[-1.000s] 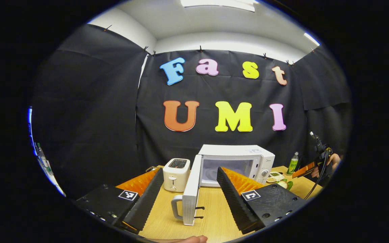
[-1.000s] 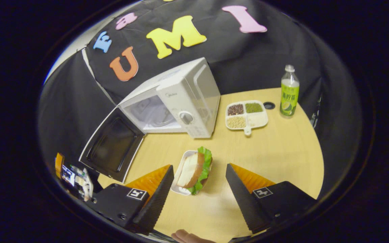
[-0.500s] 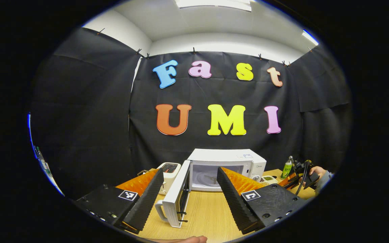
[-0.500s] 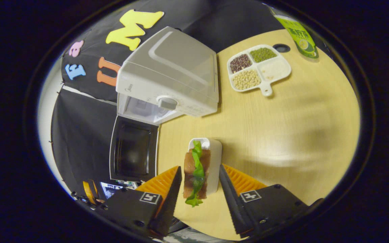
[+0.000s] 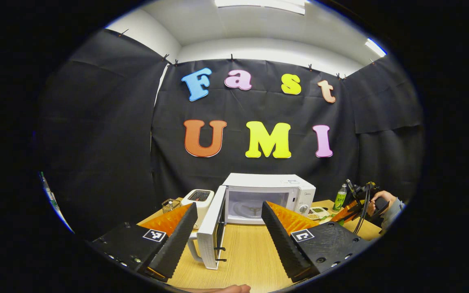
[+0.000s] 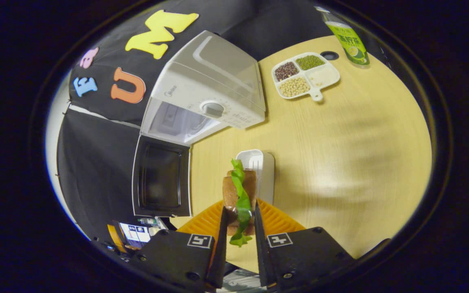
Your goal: Open the microwave oven with the left hand, put the food in, and close the microwave oven.
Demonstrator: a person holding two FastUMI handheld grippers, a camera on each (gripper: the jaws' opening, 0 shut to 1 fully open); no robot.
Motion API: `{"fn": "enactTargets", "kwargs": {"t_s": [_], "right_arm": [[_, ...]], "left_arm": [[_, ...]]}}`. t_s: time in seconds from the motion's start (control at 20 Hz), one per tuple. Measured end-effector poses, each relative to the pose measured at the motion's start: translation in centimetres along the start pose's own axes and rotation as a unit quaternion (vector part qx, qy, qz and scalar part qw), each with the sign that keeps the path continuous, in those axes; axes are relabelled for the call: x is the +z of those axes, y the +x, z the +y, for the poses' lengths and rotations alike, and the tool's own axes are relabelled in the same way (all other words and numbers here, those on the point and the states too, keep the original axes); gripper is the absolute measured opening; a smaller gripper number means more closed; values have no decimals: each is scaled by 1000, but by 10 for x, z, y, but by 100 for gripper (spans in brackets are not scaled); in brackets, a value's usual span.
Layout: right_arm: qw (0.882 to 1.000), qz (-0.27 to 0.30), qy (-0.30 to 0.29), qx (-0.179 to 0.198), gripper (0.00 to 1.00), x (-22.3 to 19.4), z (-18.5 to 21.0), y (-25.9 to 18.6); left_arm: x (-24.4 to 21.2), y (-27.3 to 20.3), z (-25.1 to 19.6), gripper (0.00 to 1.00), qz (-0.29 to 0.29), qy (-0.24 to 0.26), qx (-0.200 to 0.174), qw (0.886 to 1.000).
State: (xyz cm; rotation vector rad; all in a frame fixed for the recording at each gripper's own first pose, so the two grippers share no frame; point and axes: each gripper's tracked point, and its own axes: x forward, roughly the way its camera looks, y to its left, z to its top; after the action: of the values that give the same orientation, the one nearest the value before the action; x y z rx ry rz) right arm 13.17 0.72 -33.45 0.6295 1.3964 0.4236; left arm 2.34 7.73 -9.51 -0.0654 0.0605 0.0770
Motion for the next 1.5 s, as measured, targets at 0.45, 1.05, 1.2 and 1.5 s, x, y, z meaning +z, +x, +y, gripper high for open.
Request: {"fn": "enactTargets", "kwargs": {"t_s": [0.45,1.05,1.2,1.5], "right_arm": [[985,-87,-129,-71,36,-49,76,-38],[902,-174,-372,-130,36,-111,192,13],[879,-193,-411,-146,36,-114,207,32],[854,-260,-426,-148,36,-80,225,69]], "left_arm": [[2,-23,35,95,-12,-10,-13,1000],[-21,-41,51,95,-8,0,-12,1000],[-29,-40,55,95,1,0,-9,1000],[-46,-29,62,95,20,-12,0,1000]]}}
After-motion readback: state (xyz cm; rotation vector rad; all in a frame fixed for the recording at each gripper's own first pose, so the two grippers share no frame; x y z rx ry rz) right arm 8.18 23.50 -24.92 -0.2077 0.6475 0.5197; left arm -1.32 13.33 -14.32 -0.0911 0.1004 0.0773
